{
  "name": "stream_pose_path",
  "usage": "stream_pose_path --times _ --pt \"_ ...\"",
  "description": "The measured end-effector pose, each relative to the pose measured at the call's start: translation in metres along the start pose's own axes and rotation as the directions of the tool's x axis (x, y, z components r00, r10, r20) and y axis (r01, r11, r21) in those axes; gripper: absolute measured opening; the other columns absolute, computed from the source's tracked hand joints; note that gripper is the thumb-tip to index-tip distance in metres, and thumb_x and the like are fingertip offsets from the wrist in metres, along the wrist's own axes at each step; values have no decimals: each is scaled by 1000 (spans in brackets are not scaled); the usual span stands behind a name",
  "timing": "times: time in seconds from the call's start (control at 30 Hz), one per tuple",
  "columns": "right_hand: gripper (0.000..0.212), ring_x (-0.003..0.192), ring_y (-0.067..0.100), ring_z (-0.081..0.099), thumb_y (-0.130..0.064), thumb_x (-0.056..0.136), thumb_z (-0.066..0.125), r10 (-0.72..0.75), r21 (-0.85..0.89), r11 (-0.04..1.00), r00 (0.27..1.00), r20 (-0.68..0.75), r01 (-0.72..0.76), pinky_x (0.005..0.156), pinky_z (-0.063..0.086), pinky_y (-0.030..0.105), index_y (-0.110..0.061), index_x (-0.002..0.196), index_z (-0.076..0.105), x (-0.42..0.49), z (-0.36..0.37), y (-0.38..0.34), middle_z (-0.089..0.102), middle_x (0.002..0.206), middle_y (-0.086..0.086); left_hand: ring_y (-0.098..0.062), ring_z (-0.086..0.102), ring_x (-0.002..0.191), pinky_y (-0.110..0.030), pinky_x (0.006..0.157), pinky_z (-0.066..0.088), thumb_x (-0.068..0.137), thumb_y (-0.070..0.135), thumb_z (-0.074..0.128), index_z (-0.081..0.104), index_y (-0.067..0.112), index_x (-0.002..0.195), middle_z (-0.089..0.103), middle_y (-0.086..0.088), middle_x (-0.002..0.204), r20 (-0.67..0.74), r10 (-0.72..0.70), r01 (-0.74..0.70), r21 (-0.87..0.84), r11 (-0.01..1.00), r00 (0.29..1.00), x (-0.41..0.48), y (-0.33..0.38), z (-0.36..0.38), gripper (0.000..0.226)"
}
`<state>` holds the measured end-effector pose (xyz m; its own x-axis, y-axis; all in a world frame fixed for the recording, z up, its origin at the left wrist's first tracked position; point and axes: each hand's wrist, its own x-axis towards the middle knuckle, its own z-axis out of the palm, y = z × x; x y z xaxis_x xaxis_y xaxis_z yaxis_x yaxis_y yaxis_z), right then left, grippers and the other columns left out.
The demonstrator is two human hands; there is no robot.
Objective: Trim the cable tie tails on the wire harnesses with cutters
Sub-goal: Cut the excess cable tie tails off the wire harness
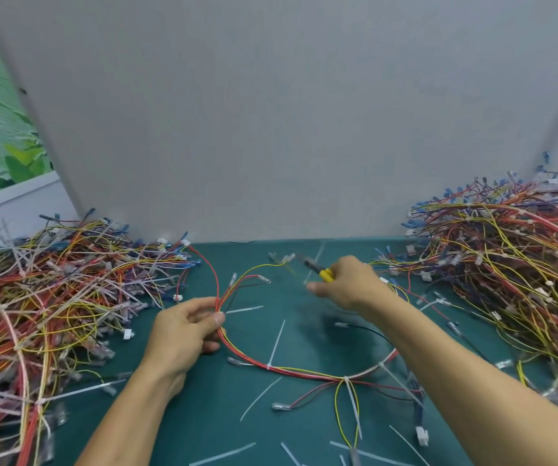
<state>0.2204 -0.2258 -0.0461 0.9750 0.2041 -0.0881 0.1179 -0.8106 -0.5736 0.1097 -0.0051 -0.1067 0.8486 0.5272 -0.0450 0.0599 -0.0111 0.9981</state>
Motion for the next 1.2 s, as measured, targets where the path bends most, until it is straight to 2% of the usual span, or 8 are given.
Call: stream_pose_path --times 0.07,0.13,0.23,0.3,0.5,0.77,1.0,1.2 --pt "47 56 18 41 -46 86 68 -64 45 997 996 54 62 52 29 29 -15 65 40 -5 -9 3 43 61 1 -14 61 53 -23 47 50 83 -5 66 68 15 92 69 -4 74 6 1 -1 -2 1000 1000 1 -1 0 22" --pt "42 56 17 42 -42 88 66 -106 215 969 991 -86 123 54 30 29 -10 66 51 -13 -29 7 49 60 3 -15 61 54 -23 47 50 83 -5 66 68 15 92 69 -5 75 7 0 0 -3 1000 1000 2 -2 0 22" --pt "31 61 16 52 -32 91 64 7 491 858 952 -306 151 60 38 28 -4 78 65 -24 -66 29 68 76 10 -17 61 57 -24 49 51 83 -5 66 68 15 94 69 -7 77 10 1 -1 -4 1000 1000 3 -3 1 22" --pt "27 61 19 52 -26 90 66 109 493 867 938 -330 72 63 40 30 -1 79 66 -30 -80 55 69 75 14 -18 59 57 -22 47 51 84 -5 66 68 14 94 68 -7 76 13 4 -4 -13 1000 1000 4 -3 1 22" --pt "28 53 19 56 -27 90 68 310 262 913 949 51 -312 52 42 23 0 84 68 -38 -61 100 71 63 5 -18 59 59 -20 45 51 83 -5 66 68 15 93 67 -6 76 7 4 -4 -38 999 1000 3 -2 3 22" --pt "24 41 17 45 -26 75 80 282 168 941 955 92 -294 46 34 20 -7 65 72 -30 -47 84 58 49 7 -13 63 55 -19 45 51 83 -4 65 68 15 93 67 -3 77 19 -15 17 -99 995 1000 3 2 1 22" --pt "12 45 15 54 3 78 73 98 545 818 978 183 -184 51 41 26 -4 73 64 -27 -42 78 66 60 10 -9 65 53 -21 49 55 84 -3 60 68 16 91 72 4 68 26 -79 83 -244 966 997 3 10 0 22" --pt "11 49 14 60 4 83 68 43 687 692 963 267 -221 49 49 25 -5 82 62 -28 -50 79 71 76 13 -11 64 54 -22 47 55 85 -4 59 67 16 92 71 2 70 18 -123 123 -291 949 992 2 14 -2 22"
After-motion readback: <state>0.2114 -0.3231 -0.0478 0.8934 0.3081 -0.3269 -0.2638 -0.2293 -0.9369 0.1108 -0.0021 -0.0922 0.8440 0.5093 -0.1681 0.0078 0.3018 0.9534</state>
